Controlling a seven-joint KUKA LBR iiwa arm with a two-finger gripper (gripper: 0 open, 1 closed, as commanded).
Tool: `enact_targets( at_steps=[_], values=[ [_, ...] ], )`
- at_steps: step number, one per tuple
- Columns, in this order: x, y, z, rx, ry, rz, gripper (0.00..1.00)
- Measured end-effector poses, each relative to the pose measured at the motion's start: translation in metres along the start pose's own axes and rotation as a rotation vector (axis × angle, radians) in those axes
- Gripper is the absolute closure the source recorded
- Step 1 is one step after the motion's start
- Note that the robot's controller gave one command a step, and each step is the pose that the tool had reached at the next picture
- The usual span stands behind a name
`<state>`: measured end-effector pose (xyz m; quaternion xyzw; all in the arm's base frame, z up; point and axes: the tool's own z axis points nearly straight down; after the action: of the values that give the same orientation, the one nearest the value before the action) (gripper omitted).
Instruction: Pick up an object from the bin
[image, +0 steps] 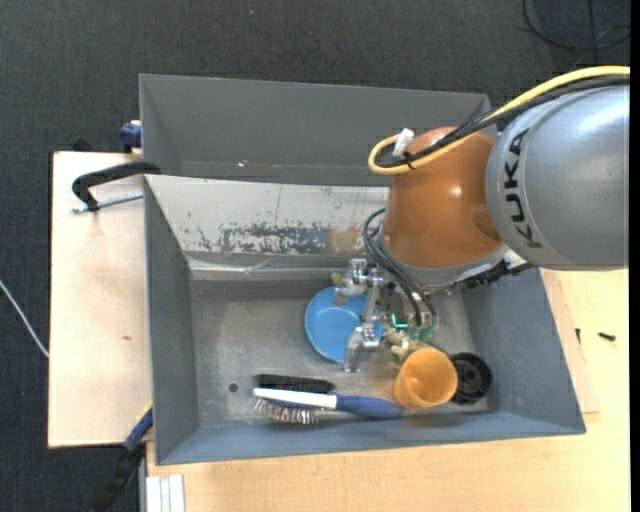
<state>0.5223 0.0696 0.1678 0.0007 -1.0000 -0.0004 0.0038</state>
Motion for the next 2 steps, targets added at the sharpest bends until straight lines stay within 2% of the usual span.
enact_targets(
  at_steps=[1, 2],
  values=[
    [-0.0256, 0.02, 0.0954, -0.002, -0.015, 0.148, 0.0],
    [-0.0283, 0.0235, 0.0889, -0.01, -0.024, 0.145, 1.0]
  ],
)
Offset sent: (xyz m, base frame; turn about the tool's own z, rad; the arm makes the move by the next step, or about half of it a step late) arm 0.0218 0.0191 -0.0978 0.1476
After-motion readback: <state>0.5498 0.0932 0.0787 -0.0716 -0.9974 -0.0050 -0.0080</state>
